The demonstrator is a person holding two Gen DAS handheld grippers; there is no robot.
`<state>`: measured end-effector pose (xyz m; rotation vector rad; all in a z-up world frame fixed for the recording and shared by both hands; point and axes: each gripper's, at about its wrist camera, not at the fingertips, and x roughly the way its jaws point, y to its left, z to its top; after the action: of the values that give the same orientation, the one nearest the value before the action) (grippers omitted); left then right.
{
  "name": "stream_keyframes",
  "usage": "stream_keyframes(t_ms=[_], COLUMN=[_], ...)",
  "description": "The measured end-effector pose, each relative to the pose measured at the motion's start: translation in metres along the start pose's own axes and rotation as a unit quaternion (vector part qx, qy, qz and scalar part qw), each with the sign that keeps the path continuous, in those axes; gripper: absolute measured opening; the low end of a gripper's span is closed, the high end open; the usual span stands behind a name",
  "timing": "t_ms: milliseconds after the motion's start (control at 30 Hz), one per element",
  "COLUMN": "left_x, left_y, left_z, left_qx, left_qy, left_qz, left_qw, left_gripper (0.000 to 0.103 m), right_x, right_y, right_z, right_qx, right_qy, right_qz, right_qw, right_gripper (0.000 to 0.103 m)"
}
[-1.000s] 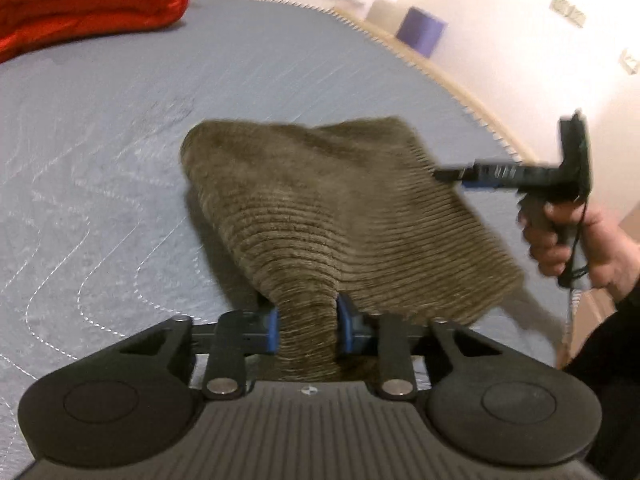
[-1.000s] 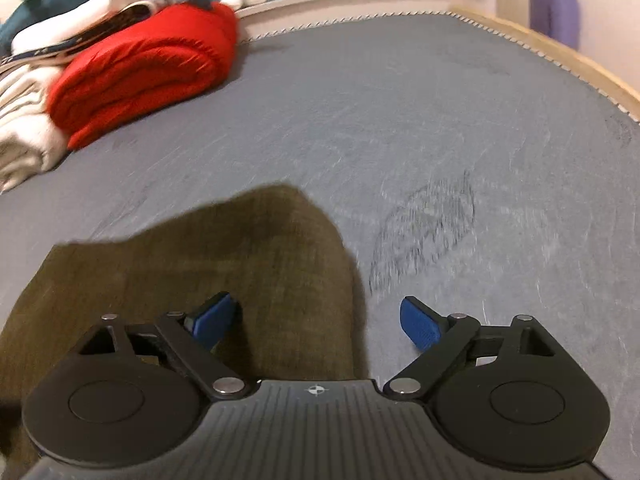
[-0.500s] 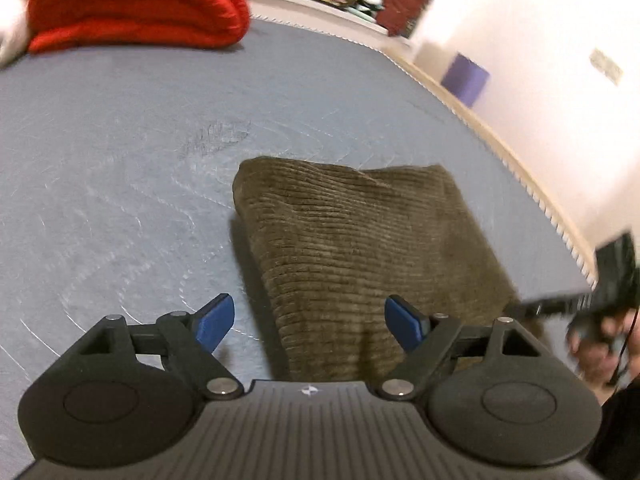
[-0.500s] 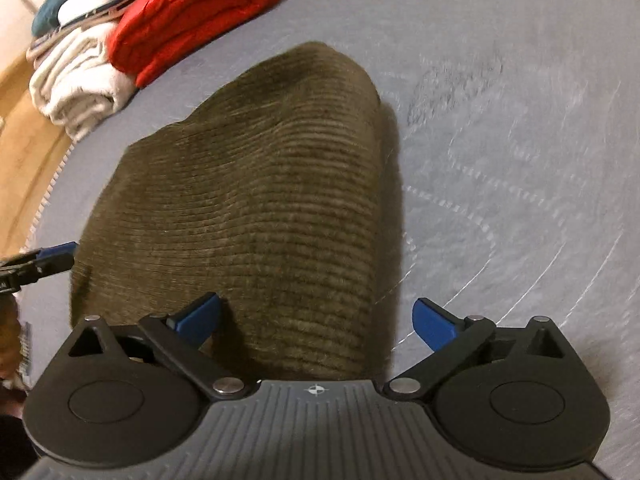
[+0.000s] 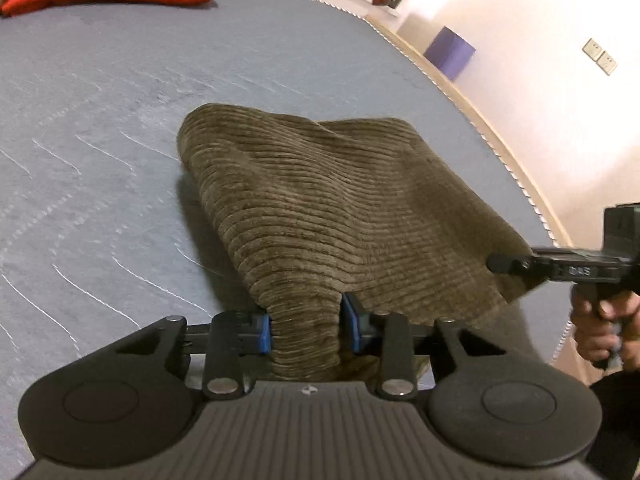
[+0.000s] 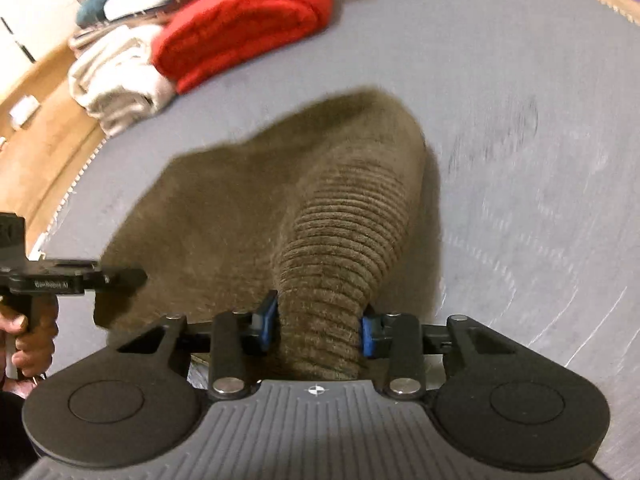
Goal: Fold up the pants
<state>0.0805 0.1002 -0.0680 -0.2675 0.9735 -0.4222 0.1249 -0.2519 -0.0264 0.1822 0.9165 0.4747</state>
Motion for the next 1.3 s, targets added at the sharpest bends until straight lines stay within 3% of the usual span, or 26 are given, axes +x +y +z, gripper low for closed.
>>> stream_keyframes(t_ms=[100, 167, 233, 300, 367, 433, 500, 533, 567, 600, 667, 733, 800, 867, 900, 1033, 1133, 1200, 1300], left_x=[0.009, 0.003, -0.009, -0.025, -0.038, -0.043, -0.03, -0.014, 0.004, 0.016, 0.022, 0.011, -0.012, -0.035, -0.047, -0.082, -0.092, -0.086, -0.063], left_y=[-0.011, -0.013, -0.023, -0.033, -0.04, -0.049, -0.057, -0.061, -0.063, -0.067, -0.077, -0.083, -0.088, -0.095, -0.1, -0.127, -0.143, -0.152, -0.149], left_z=[-0.003, -0.003, -0.001, 0.001, 0.004, 0.004, -0.001, -0.007, -0.017, -0.027, -0.038, -0.031, -0.022, -0.011, -0.005, 0.005, 0.0, -0.012, -0.038], left_qx=[0.032, 0.054, 0.109, 0.141, 0.158, 0.17, 0.202, 0.224, 0.25, 0.282, 0.324, 0.306, 0.273, 0.234, 0.216, 0.162, 0.107, 0.089, 0.069], left_qy=[0.025, 0.016, -0.021, -0.072, -0.114, -0.127, -0.083, -0.03, 0.015, 0.037, 0.041, 0.037, 0.003, -0.029, -0.049, -0.141, -0.189, -0.2, -0.187], left_qz=[0.028, 0.073, 0.126, 0.161, 0.144, 0.101, 0.072, 0.078, 0.105, 0.133, 0.156, 0.162, 0.16, 0.159, 0.164, 0.179, 0.193, 0.196, 0.21], left_qw=[0.9988, 0.9958, 0.9859, 0.9742, 0.9703, 0.972, 0.9732, 0.9711, 0.9625, 0.9493, 0.9322, 0.9374, 0.9488, 0.9588, 0.9612, 0.9601, 0.9569, 0.9559, 0.9571], left_gripper=[0.051, 0.081, 0.082, 0.08, 0.07, 0.059, 0.054, 0.052, 0.052, 0.053, 0.053, 0.053, 0.056, 0.073, 0.076, 0.089, 0.092, 0.103, 0.103], right_x=[0.0, 0.01, 0.013, 0.0, -0.017, -0.029, -0.03, -0.024, -0.014, -0.001, 0.026, 0.03, 0.021, 0.001, -0.009, -0.062, -0.1, -0.109, -0.102], right_y=[-0.004, -0.006, 0.001, 0.017, 0.039, 0.054, 0.059, 0.06, 0.059, 0.056, 0.049, 0.049, 0.049, 0.055, 0.059, 0.078, 0.086, 0.084, 0.073], right_z=[0.0, -0.007, -0.01, -0.009, -0.009, -0.01, -0.009, -0.01, -0.014, -0.019, -0.032, -0.035, -0.025, -0.02, -0.013, 0.005, 0.0, -0.01, -0.031], right_qx=[-0.011, -0.006, -0.028, -0.088, -0.161, -0.206, -0.21, -0.212, -0.219, -0.229, -0.259, -0.271, -0.247, -0.217, -0.201, -0.121, -0.071, -0.048, -0.032], right_qy=[0.018, 0.04, 0.05, 0.023, -0.028, -0.074, -0.085, -0.074, -0.054, -0.024, 0.046, 0.046, 0.042, 0.015, 0.001, -0.1, -0.194, -0.216, -0.22], right_qz=[-0.025, -0.047, -0.08, -0.118, -0.16, -0.169, -0.14, -0.124, -0.119, -0.129, -0.153, -0.161, -0.164, -0.173, -0.175, -0.172, -0.166, -0.157, -0.162], right_qw=[0.999, 0.998, 0.995, 0.989, 0.973, 0.961, 0.964, 0.967, 0.967, 0.965, 0.953, 0.948, 0.954, 0.96, 0.964, 0.973, 0.964, 0.962, 0.961], right_gripper=[0.041, 0.047, 0.057, 0.062, 0.069, 0.073, 0.074, 0.074, 0.074, 0.075, 0.086, 0.088, 0.087, 0.087, 0.087, 0.099, 0.102, 0.102, 0.102])
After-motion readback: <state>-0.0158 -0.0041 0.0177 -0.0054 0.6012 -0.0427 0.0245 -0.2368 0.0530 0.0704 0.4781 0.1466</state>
